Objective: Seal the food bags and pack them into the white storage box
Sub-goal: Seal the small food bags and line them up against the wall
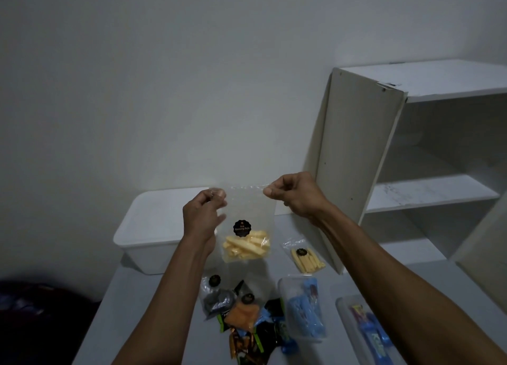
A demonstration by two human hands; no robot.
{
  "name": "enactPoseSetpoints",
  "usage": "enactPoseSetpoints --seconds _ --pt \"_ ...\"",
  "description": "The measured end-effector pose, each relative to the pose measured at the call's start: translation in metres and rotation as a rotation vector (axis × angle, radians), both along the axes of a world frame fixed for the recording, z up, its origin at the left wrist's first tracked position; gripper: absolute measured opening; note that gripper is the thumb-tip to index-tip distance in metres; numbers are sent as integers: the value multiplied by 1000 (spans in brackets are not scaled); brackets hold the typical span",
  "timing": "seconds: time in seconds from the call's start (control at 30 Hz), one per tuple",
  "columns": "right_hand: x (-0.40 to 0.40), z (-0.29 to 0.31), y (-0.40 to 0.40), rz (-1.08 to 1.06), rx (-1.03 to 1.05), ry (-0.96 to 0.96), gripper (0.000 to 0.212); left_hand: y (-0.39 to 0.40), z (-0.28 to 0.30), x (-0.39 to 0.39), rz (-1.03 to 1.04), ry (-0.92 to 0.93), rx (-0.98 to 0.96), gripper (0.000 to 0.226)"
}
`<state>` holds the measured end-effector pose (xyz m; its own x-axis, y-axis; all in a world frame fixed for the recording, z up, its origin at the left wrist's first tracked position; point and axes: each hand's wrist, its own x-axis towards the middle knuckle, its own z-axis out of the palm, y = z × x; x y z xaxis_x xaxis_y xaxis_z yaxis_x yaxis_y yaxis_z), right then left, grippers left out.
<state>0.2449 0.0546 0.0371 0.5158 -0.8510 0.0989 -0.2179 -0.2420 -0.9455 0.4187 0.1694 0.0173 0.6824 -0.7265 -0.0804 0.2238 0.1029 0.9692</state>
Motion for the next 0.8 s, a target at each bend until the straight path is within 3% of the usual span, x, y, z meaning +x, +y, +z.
enactPoseSetpoints --seconds 0.67,0.8 --pt "16 -7 3 -4 -114 96 13 -7 -3 -7 -22 -38 28 6" --pt "14 10 2 140 17 128 28 -5 -3 0 -84 -92 31 5"
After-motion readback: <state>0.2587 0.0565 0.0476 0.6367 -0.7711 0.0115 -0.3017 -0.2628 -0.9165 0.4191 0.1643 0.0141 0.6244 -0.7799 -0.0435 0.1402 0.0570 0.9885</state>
